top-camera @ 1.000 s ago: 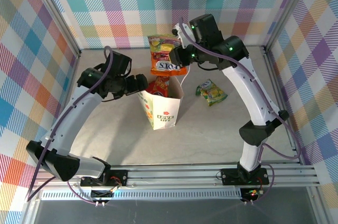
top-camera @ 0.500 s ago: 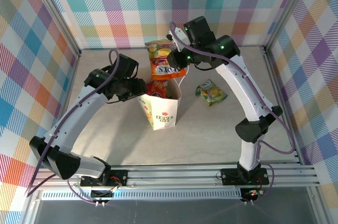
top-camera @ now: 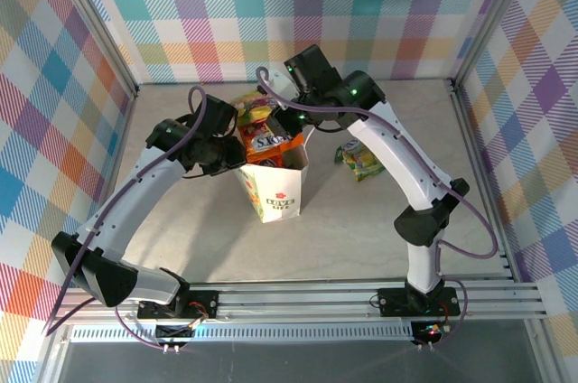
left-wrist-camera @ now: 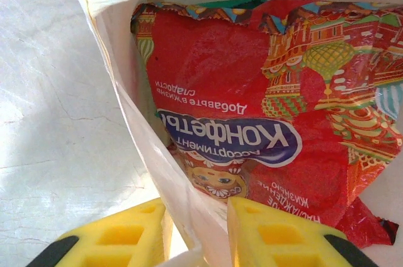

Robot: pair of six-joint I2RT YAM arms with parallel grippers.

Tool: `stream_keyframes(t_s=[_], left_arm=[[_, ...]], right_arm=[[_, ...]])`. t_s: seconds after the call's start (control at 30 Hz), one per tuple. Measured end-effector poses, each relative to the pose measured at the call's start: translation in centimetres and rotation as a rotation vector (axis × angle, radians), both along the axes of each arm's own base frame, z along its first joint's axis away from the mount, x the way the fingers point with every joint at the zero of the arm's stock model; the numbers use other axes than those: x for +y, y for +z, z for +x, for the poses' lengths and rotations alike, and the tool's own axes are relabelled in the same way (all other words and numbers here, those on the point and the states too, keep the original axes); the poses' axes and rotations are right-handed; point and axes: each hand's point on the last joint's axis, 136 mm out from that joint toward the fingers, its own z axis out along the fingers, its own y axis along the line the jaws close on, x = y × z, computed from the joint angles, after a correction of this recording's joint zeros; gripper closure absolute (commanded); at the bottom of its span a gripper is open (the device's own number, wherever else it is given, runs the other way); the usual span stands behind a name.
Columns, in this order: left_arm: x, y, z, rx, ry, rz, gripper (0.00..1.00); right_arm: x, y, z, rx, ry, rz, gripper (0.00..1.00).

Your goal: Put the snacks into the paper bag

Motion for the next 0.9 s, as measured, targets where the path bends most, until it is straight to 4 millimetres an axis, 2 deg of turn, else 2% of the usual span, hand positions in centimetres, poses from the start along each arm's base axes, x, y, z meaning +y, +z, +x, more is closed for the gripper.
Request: stream_keyframes(t_s=[0.33, 0.53, 0.77, 0.9], left_arm=[[0.0, 0.1, -0.4, -0.003, -0.008, -0.009, 0.73], [-0.2, 0.3, -0.6, -0.008, -0.024, -0.023, 0.60], [-0.6, 0.9, -0.2, -0.036, -0.040, -0.040, 0.52], [-1.0, 2.0, 0.3, -0.058, -0.045, -0.060, 0.48]], right_arm=[[-0.4, -4.2, 1.9, 0.011, -0.050, -0.136, 1.00], [-0.2, -4.8, 1.8, 0.020, -0.050, -0.149, 1.00], [0.5, -4.9, 0.8, 0.025, -0.025, -0.157, 1.00], [0.6, -4.9, 0.7, 0.026, -0.031, -0.157, 1.00]])
